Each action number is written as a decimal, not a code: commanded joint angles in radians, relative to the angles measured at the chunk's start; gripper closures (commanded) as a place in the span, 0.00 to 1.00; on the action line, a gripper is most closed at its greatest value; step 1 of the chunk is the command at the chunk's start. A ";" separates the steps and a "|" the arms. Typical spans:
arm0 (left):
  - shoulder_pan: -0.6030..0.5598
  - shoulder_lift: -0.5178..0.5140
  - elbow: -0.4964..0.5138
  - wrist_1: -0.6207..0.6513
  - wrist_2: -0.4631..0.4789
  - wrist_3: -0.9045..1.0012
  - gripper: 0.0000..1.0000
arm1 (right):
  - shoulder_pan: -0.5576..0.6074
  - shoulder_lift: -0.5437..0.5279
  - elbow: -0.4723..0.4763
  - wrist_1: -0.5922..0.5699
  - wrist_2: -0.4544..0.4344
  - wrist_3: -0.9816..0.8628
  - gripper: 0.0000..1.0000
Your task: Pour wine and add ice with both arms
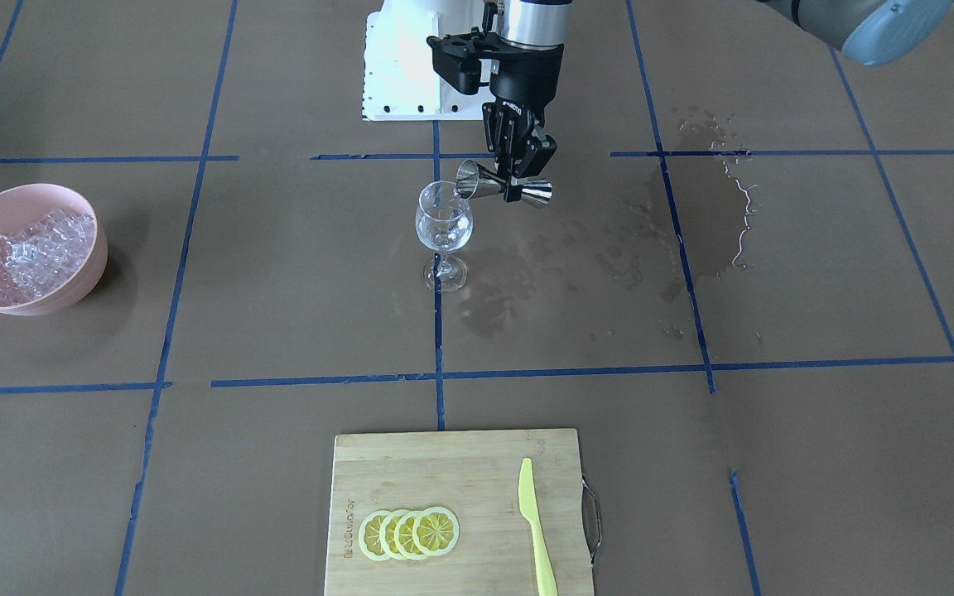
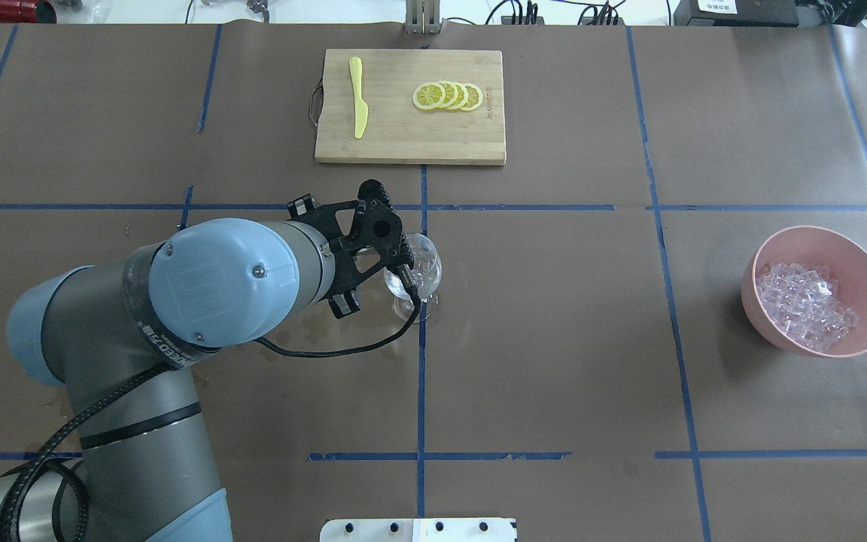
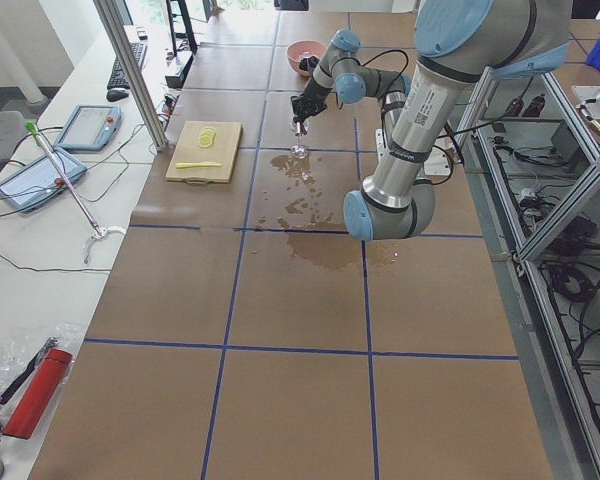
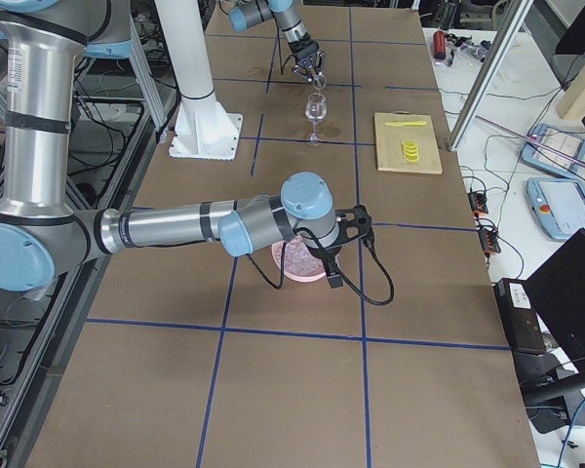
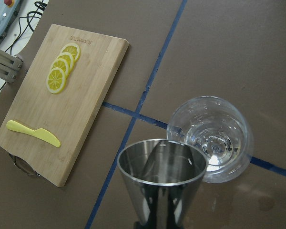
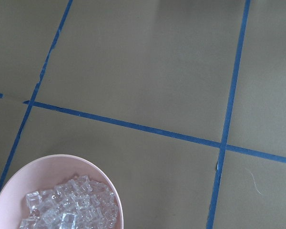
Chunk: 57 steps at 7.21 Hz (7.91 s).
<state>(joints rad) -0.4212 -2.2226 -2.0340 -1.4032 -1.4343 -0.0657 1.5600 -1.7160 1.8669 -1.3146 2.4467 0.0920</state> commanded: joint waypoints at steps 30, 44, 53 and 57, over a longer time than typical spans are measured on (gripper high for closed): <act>-0.056 0.436 -0.230 -0.478 0.186 -0.405 1.00 | 0.000 -0.022 0.000 0.000 0.002 0.000 0.00; 0.223 0.764 0.448 -1.567 0.873 -0.947 1.00 | 0.002 -0.057 0.038 0.002 0.002 0.000 0.00; 0.275 0.747 0.471 -1.567 0.871 -0.947 1.00 | 0.002 -0.074 0.046 0.002 0.002 -0.003 0.00; 0.285 0.747 0.469 -1.567 0.871 -0.945 0.99 | 0.002 -0.074 0.046 0.002 0.002 -0.003 0.00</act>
<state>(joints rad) -0.1377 -1.4756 -1.5641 -2.9705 -0.5628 -1.0114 1.5615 -1.7908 1.9141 -1.3131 2.4482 0.0890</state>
